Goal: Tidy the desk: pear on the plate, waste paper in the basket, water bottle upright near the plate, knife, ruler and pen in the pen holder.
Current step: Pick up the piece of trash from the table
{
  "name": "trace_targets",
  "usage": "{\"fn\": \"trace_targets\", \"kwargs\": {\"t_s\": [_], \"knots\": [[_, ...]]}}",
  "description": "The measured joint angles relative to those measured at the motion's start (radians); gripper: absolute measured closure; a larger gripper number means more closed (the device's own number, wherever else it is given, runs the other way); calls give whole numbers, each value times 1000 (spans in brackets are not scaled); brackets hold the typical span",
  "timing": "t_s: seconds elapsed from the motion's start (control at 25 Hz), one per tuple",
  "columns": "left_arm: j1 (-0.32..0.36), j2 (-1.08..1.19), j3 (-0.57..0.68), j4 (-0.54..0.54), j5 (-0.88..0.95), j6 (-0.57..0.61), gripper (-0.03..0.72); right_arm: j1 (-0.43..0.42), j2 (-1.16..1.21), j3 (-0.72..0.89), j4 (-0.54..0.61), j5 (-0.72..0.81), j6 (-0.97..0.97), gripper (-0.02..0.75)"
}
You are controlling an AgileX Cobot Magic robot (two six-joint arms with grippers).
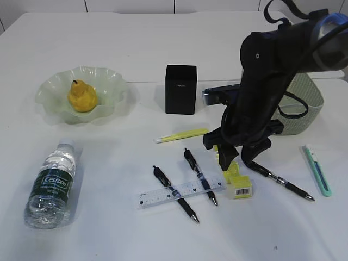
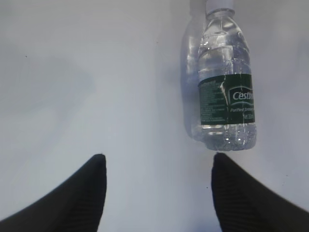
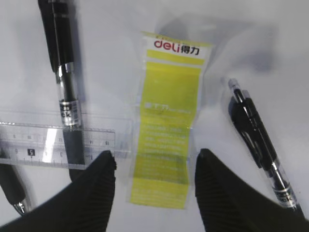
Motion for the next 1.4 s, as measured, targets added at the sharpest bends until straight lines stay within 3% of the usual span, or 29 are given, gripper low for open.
{"fn": "trace_targets", "kwargs": {"t_s": [0.64,1.4], "knots": [[0,0,0,0,0,0,221,0,61,-2,0,-82,66,241],[0,0,0,0,0,0,221,0,82,-2,-32,-115,99,232]]}}
